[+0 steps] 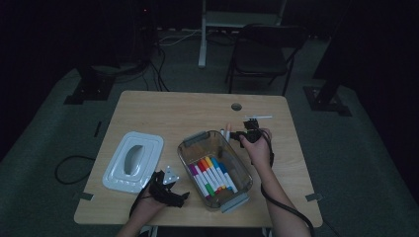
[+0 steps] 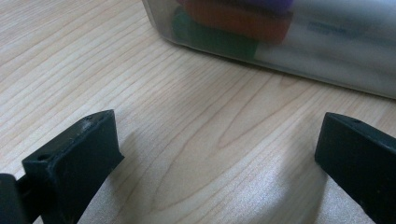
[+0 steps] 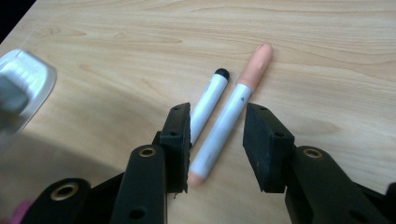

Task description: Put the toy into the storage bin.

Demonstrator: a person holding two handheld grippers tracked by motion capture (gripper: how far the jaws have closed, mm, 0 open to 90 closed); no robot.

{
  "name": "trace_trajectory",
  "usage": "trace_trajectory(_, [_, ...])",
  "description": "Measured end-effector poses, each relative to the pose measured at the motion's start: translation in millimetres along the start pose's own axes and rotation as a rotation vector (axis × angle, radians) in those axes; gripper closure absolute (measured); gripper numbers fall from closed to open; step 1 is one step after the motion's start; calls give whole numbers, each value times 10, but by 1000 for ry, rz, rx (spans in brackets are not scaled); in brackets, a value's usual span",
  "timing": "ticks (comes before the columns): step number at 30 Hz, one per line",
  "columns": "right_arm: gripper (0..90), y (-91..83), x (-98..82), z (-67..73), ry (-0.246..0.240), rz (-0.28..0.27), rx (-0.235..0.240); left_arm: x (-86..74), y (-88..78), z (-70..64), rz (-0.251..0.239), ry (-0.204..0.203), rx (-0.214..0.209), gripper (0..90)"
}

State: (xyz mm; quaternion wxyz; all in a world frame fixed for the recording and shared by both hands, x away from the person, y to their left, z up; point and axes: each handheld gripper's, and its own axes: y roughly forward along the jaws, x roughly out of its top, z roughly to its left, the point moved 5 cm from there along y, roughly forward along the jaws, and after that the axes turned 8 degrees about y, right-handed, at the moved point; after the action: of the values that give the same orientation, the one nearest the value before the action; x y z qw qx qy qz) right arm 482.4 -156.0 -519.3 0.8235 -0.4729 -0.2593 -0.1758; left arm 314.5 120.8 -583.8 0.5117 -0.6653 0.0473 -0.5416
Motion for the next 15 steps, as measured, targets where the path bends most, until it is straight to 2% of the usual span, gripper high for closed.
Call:
trace_trajectory(7, [597,304,73,-39,16,6,-46,0,0,-1,0,0,0,5])
trace_trajectory(9, [595,368,81,-45,28,21,-42,0,0,0,-1,0,0,5])
trace_trajectory(15, [591,538,45,-110,34,48,-92,0,0,-1,-1,-1,0,5])
